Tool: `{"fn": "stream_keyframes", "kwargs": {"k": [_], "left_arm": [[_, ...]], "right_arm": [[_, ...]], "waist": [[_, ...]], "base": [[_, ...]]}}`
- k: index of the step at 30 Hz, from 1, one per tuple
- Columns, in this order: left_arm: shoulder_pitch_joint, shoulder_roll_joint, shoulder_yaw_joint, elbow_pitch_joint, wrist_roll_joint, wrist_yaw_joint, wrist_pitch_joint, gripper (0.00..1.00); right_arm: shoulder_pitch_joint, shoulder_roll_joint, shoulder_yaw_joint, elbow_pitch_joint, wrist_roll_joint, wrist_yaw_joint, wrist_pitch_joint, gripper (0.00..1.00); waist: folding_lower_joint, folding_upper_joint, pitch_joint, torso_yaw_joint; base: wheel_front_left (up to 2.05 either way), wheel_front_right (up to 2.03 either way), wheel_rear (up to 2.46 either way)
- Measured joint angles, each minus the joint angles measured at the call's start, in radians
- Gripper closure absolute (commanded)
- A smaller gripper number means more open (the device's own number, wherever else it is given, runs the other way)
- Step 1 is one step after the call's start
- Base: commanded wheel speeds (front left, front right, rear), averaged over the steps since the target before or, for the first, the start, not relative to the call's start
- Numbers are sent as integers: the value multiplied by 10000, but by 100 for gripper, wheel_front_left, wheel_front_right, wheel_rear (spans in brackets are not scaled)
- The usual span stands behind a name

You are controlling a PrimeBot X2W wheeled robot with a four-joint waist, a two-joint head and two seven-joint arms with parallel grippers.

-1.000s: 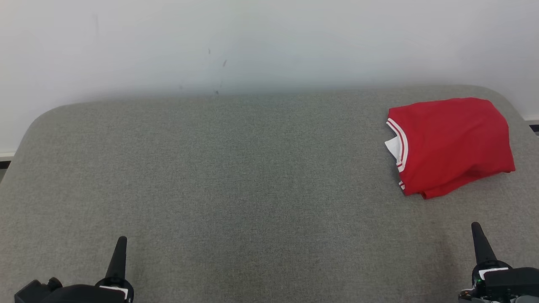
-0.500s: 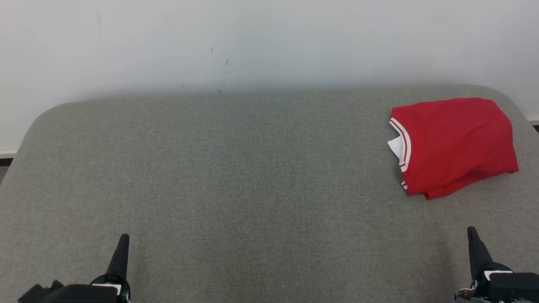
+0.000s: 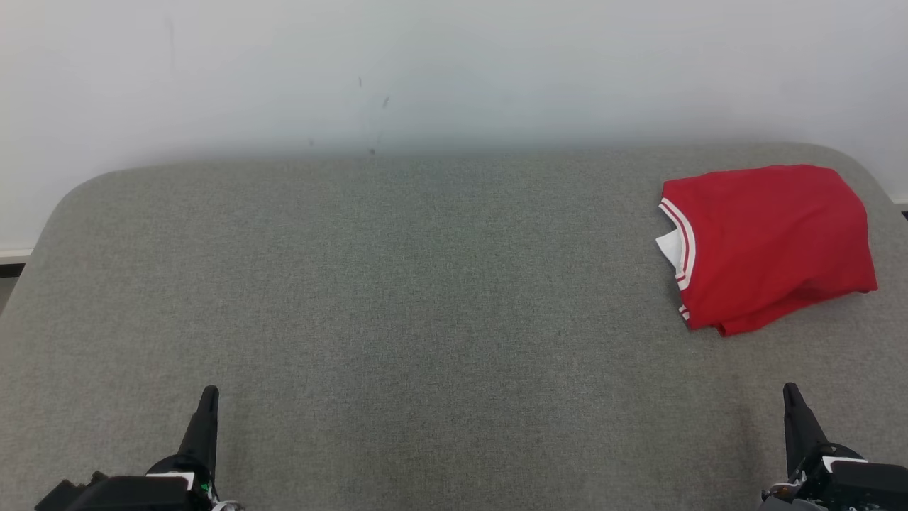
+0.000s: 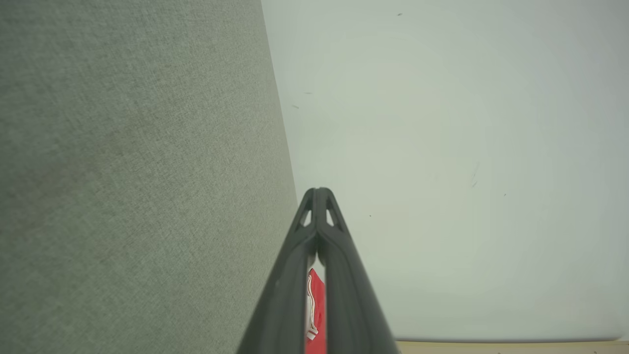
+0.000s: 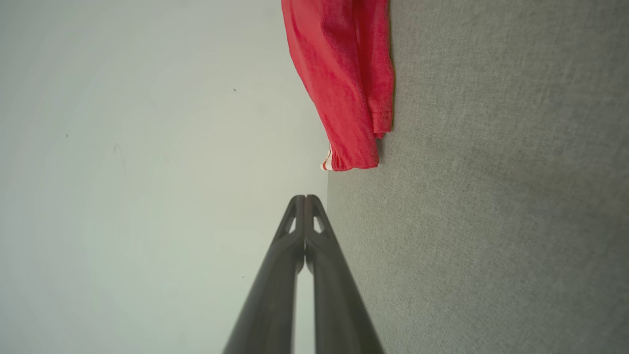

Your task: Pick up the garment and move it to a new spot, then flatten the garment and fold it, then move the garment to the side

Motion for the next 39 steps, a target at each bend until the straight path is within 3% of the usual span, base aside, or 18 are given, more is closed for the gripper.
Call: {"fn": "stream_keyframes", "kwargs": {"k": [39], "left_arm": [[0,0,-2,15,-6,0,0,100]], "right_arm": [[1,0,0,12,2,2,0,100]], "waist": [[0,0,-1,-1]], "base": [[0,0,0]]}}
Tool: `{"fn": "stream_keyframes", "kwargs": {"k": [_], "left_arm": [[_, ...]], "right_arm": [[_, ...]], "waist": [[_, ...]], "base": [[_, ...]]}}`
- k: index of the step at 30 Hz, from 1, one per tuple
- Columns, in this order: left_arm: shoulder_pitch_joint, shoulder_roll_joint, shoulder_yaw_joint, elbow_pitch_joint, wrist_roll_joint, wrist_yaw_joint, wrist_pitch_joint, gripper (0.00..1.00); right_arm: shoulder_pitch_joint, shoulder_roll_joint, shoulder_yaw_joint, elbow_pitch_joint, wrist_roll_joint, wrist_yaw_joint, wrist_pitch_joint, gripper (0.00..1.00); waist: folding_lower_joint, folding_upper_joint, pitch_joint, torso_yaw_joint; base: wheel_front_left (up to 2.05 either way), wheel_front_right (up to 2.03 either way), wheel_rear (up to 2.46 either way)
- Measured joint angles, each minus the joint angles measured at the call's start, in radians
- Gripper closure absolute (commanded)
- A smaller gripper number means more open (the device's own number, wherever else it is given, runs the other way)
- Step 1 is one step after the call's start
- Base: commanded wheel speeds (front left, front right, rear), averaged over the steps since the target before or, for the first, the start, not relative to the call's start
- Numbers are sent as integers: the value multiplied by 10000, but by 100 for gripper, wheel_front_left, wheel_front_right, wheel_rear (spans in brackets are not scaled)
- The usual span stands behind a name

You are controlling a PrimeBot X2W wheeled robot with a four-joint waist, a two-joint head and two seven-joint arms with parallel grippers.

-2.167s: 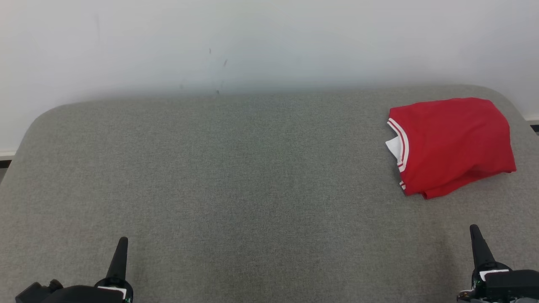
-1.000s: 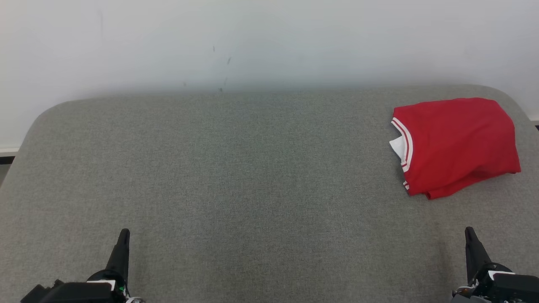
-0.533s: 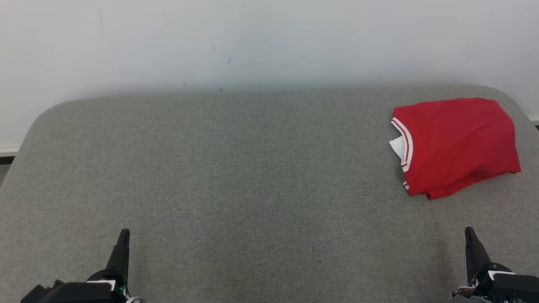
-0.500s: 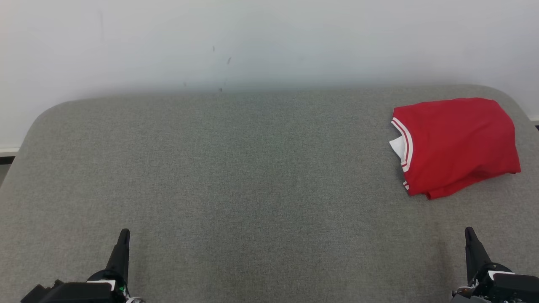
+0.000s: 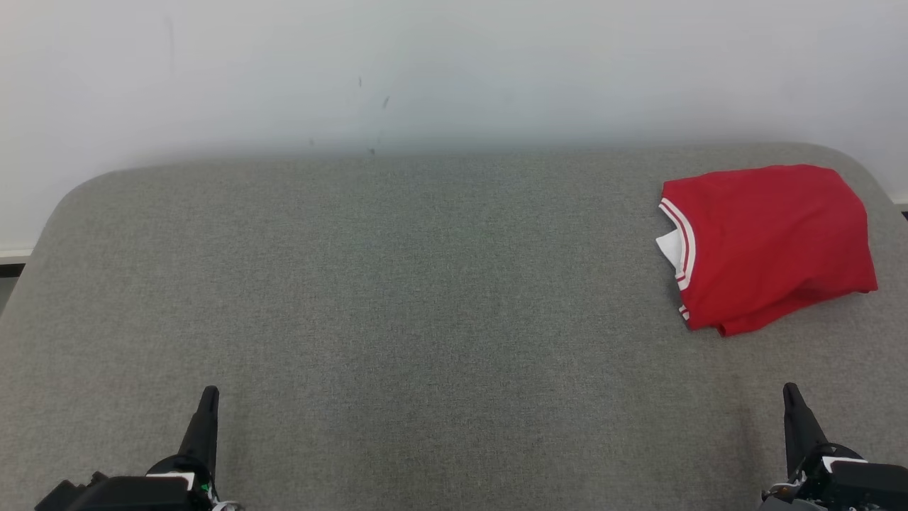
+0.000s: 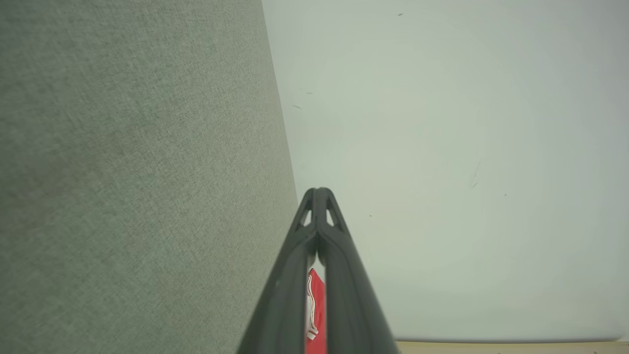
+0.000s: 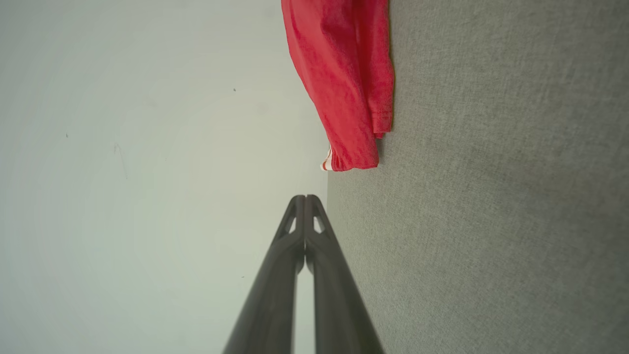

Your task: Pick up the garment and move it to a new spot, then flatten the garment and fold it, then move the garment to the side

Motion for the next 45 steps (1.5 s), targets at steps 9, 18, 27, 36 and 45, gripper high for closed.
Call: {"fn": "stream_keyframes", "kwargs": {"k": [9,18,27,36,45], "left_arm": [[0,0,0,4,0,0,0,100],[0,0,0,6,0,0,0,100],[0,0,0,8,0,0,0,100],[0,0,0,10,-2,0,0,100],[0,0,0,12,-2,0,0,100]], "right_arm": [[0,0,0,2,0,2,-2,100],[0,0,0,4,0,35,-2,100],[0,0,0,4,0,44,-2,100],[0,0,0,6,0,44,-2,100],[0,0,0,6,0,44,-2,100]], "waist": [[0,0,0,0],[0,0,0,0],[0,0,0,0],[0,0,-1,0],[0,0,-1,0]], "base": [[0,0,0],[0,0,0],[0,0,0],[0,0,0],[0,0,0]]}}
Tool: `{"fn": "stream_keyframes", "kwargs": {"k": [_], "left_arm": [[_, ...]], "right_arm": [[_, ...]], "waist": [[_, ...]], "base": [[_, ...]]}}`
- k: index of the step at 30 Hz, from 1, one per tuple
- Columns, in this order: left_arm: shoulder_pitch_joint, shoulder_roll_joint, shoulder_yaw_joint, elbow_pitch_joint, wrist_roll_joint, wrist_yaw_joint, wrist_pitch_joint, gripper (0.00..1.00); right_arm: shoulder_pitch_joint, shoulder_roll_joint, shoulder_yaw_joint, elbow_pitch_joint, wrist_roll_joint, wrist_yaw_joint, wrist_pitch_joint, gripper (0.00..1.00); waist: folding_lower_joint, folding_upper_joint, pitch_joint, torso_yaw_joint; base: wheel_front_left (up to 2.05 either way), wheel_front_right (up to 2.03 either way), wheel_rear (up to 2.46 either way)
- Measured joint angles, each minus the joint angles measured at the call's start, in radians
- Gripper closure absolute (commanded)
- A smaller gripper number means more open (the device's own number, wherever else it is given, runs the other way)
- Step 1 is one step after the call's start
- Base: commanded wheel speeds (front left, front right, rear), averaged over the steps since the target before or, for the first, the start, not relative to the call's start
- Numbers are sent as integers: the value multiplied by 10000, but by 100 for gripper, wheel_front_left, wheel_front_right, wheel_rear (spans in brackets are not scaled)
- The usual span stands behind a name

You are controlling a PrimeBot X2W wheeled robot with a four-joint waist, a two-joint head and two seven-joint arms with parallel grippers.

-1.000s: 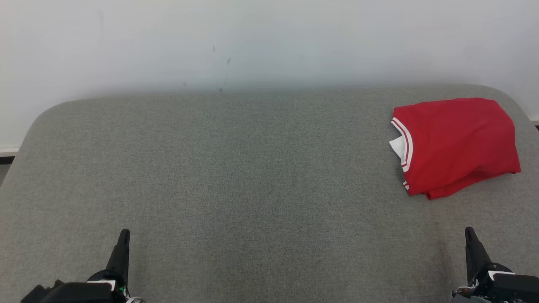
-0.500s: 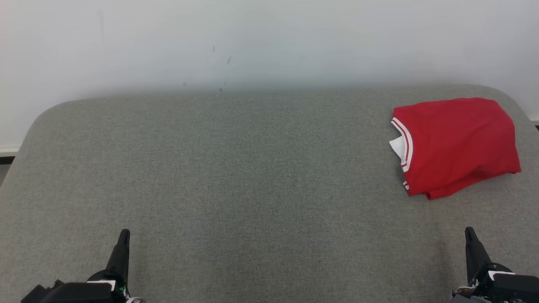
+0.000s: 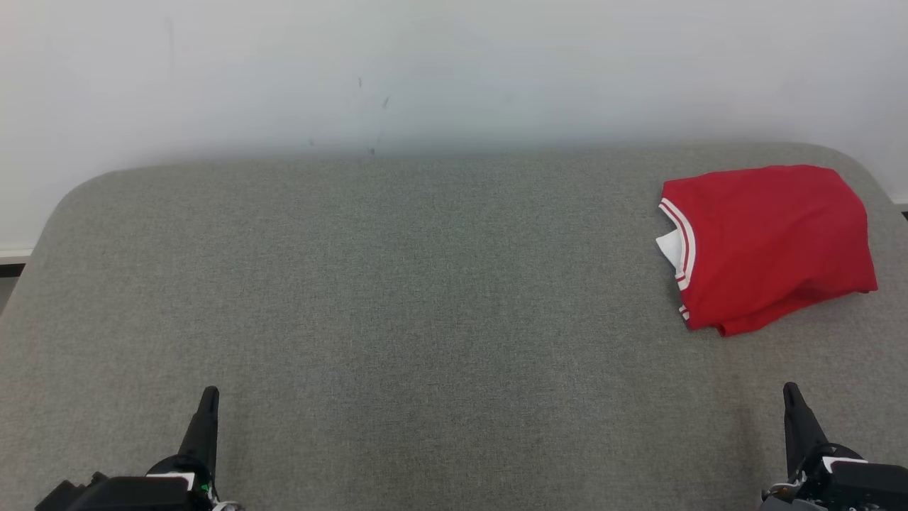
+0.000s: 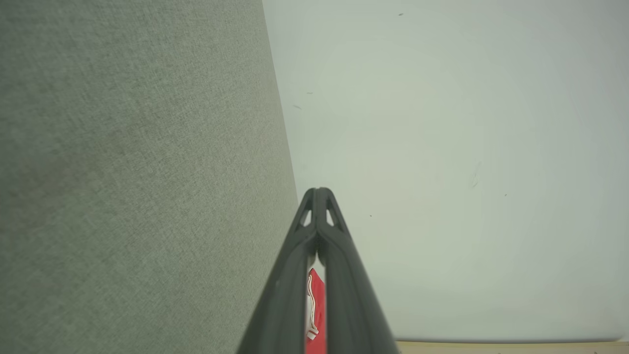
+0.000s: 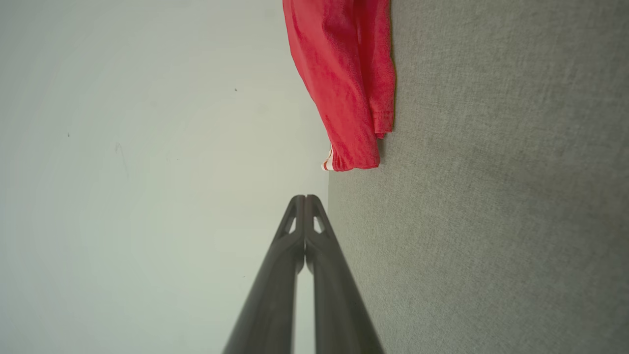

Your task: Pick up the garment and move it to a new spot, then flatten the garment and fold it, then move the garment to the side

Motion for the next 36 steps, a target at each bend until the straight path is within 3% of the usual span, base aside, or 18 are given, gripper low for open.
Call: {"fn": "stream_keyframes", "kwargs": {"k": [36], "left_arm": [[0,0,-2,-2,0,0,0,100]], "right_arm": [[0,0,0,0,2,2,0,100]], "waist": [[0,0,0,0]], "base": [[0,0,0]]}}
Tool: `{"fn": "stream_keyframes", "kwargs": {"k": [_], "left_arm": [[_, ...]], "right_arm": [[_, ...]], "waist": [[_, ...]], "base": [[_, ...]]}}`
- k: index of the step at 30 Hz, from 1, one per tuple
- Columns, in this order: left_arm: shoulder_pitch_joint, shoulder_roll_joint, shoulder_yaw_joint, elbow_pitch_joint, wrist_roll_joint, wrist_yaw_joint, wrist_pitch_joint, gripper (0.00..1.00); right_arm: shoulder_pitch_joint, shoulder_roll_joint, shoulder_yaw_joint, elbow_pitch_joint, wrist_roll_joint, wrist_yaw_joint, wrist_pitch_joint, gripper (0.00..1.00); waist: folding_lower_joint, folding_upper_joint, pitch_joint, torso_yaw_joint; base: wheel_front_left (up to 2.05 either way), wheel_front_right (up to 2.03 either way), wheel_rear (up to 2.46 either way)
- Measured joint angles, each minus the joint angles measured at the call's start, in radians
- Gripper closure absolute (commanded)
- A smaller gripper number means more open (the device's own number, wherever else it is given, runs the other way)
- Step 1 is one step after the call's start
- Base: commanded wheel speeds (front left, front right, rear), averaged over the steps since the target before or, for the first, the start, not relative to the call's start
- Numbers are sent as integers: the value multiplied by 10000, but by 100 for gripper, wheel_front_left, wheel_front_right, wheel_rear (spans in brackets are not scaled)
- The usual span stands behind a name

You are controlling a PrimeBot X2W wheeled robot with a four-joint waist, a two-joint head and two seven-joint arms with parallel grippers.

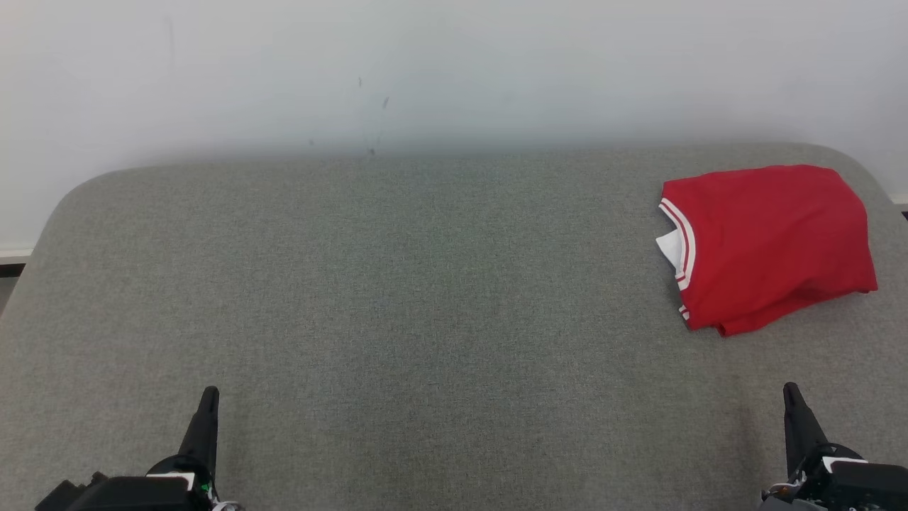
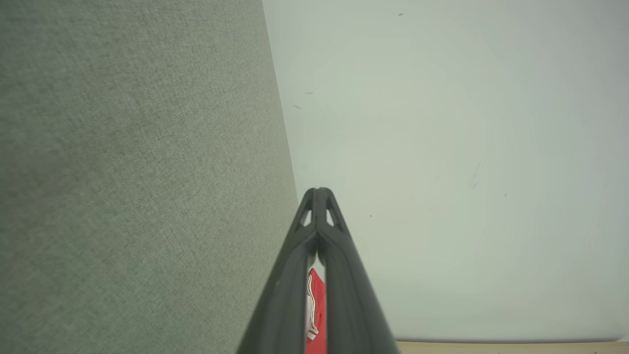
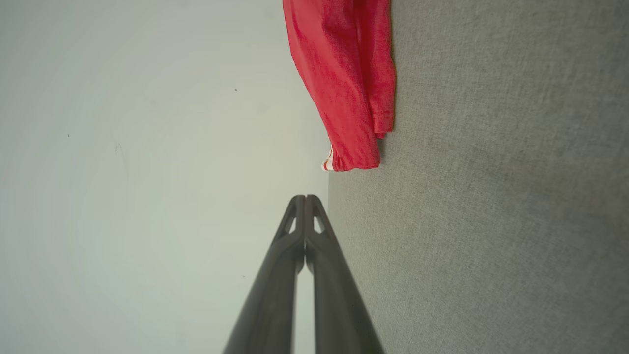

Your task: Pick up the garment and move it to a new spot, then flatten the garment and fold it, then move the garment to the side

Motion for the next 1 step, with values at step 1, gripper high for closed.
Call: {"fn": "stream_keyframes", "kwargs": {"k": [1], "left_arm": [[0,0,0,0,0,0,0,100]], "right_arm": [[0,0,0,0,0,0,0,100]], "waist": [[0,0,0,0]], "base": [[0,0,0]]}}
